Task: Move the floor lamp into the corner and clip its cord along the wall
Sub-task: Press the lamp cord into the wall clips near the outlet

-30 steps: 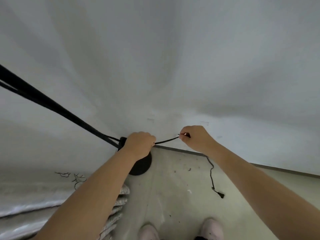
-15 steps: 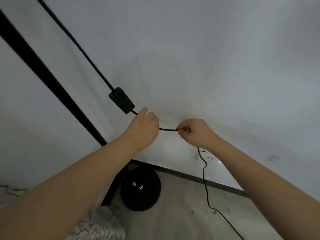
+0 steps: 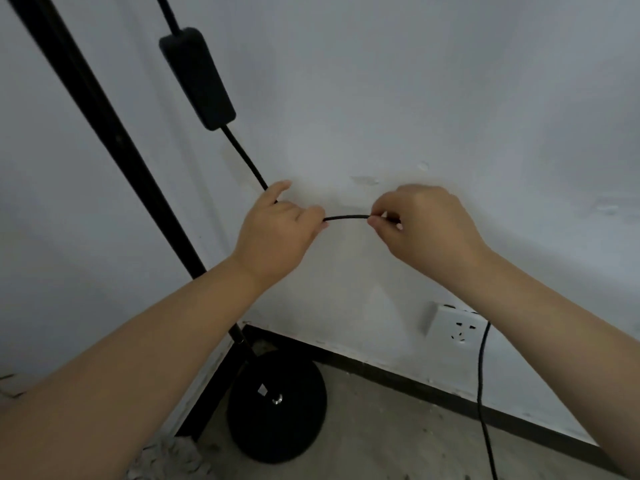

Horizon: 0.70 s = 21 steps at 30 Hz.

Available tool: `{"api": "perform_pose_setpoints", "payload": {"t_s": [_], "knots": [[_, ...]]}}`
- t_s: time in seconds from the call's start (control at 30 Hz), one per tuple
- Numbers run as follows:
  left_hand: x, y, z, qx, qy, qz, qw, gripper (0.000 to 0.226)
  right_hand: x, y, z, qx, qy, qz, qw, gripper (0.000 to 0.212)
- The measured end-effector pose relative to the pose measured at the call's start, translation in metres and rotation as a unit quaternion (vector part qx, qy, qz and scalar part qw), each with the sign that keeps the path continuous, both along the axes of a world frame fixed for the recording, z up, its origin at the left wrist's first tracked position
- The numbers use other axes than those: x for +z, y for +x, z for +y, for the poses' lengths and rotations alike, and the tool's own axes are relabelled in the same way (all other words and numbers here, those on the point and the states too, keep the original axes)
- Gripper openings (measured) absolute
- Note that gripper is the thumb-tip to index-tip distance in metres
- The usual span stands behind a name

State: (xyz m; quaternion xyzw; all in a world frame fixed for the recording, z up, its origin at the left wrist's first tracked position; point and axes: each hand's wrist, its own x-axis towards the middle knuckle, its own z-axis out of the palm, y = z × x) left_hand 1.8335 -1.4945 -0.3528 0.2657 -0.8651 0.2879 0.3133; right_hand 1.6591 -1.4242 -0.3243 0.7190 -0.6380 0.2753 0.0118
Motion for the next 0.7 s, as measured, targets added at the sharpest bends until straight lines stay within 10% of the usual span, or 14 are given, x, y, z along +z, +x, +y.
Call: {"api": "perform_pose_setpoints", "payload": {"t_s": [0.17, 0.7], "knots": [[-0.013, -0.007, -0.011, -0.049, -0.065, -0.056, 0.995, 0.007, -0.005, 0.002, -0.011, -0.017, 0.035, 0.148, 0.988, 0.021], [-0.015, -0.02, -0.017, -0.072, -0.009, 0.075, 0.995, 0.013, 0.008, 0.015, -0.014, -0.076, 0.018, 0.165, 0.983, 0.025]]}}
